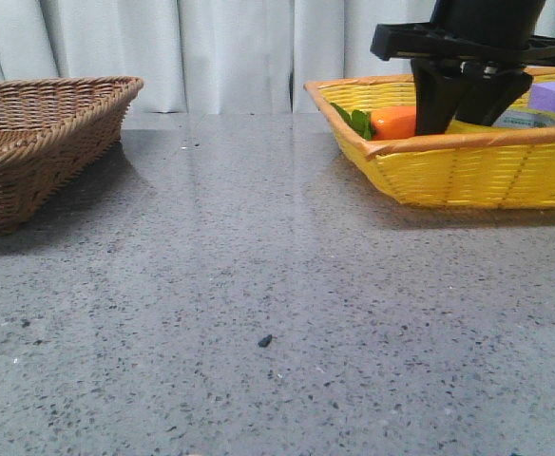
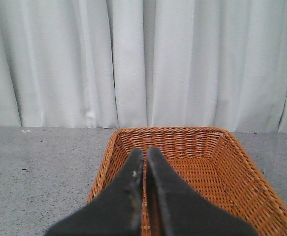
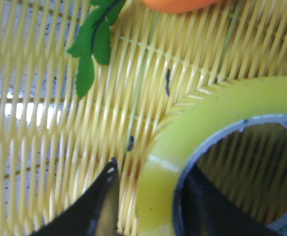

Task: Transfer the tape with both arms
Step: 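Lower the right gripper into the yellow basket and grasp the tape roll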

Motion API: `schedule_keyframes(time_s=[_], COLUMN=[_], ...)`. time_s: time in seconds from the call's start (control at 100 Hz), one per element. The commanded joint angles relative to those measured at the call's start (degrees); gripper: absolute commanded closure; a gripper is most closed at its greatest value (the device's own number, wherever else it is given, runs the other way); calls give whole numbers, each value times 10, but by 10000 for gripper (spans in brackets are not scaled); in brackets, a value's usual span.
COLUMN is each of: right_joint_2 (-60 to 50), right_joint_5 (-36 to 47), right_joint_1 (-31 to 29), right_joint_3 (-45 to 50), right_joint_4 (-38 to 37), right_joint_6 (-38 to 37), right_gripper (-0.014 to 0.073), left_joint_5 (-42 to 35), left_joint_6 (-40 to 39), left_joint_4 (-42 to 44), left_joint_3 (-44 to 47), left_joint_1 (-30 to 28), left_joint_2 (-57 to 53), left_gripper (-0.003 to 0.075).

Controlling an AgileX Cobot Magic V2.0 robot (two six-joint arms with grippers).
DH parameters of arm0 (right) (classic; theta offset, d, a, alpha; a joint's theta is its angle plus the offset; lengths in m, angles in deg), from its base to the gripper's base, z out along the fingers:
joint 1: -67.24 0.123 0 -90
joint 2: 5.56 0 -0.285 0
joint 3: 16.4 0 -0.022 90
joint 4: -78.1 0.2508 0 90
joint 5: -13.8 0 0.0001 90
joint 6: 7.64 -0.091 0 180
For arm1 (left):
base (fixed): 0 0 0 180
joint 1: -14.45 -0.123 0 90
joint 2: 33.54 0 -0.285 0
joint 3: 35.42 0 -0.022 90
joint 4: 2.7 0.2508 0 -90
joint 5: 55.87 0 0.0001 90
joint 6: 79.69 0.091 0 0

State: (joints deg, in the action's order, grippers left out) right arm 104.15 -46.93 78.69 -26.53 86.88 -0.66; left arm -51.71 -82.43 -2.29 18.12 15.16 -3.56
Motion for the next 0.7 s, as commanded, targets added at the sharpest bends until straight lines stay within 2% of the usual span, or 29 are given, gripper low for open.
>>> schedule_keyframes(time_s=[0.0,0.11,0.5,0.69], right_joint_2=[-27,-27,-27,-27], right_joint_5=[17,14,10,-15], right_joint_1=[-2,-2,-2,-2], right_joint_3=[-20,-20,-26,-58], right_joint_4=[-1,-1,-1,-9], right_joint_6=[1,1,1,1], right_gripper=[505,537,540,668], left_joint_5=[-49,-49,-51,-51], left_joint_6=[-5,-5,-5,-5], left_joint_4=[-4,-4,-12,-12], left_joint_3=[-22,-22,-22,-22], left_joint_1=[0,0,0,0], left_joint_2=[8,8,8,8], left_gripper=[741,741,741,741])
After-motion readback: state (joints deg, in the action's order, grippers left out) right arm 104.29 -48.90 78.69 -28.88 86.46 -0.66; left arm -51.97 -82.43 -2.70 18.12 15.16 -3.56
